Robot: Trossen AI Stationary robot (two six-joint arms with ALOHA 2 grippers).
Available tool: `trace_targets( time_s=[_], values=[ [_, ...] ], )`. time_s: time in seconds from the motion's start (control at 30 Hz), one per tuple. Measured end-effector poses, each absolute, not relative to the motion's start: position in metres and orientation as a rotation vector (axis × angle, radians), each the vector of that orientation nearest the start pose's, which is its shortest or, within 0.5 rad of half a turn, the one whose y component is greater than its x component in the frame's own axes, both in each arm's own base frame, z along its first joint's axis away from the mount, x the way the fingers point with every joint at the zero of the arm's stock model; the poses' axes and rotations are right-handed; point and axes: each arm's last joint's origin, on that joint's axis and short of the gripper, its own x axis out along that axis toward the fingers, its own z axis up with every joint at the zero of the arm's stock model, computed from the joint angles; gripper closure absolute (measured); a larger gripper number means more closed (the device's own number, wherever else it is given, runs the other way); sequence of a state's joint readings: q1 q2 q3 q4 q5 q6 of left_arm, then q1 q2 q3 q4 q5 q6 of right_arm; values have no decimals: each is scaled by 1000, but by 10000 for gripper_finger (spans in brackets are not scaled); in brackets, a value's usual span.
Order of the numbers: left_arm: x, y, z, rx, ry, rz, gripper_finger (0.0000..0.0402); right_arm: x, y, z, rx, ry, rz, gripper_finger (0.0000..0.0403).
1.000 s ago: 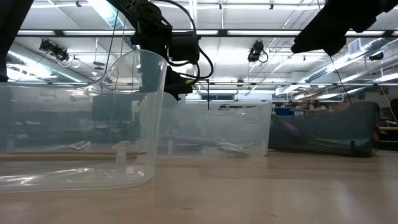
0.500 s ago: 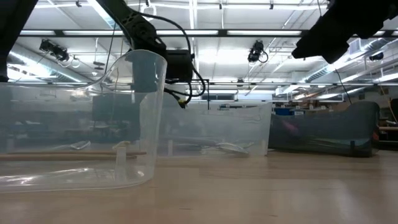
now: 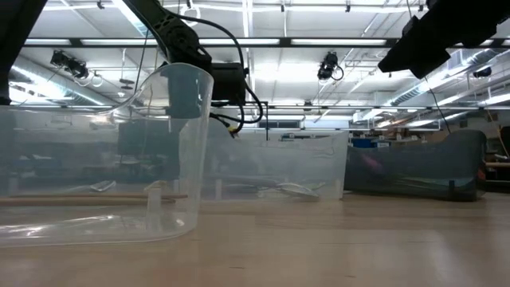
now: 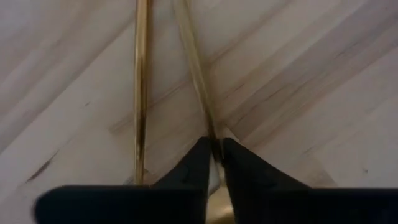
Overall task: Sort silverware by color (type)
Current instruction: Put the gold spoon into the bottom transparent bin
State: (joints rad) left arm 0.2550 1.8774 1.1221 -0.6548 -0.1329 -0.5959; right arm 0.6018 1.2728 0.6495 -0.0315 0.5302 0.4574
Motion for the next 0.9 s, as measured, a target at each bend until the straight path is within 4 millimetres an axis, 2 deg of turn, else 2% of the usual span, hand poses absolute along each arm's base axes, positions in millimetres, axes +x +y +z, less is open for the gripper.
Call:
trace_targets(
  time_s=[0.1, 0.37, 0.7, 0.9],
  values=[
    [323, 88, 136, -548, 1286, 725, 385, 214, 130, 205, 89, 569, -19, 284],
    [321, 82, 142, -492, 1298, 687, 393, 213, 130, 204, 81, 581, -20, 284],
    [317, 79, 173, -460, 1200, 644, 394, 213, 129, 202, 66, 589, -39, 284],
    [311, 72, 202, -439, 1112, 601, 395, 212, 128, 202, 59, 585, -57, 284]
  ],
)
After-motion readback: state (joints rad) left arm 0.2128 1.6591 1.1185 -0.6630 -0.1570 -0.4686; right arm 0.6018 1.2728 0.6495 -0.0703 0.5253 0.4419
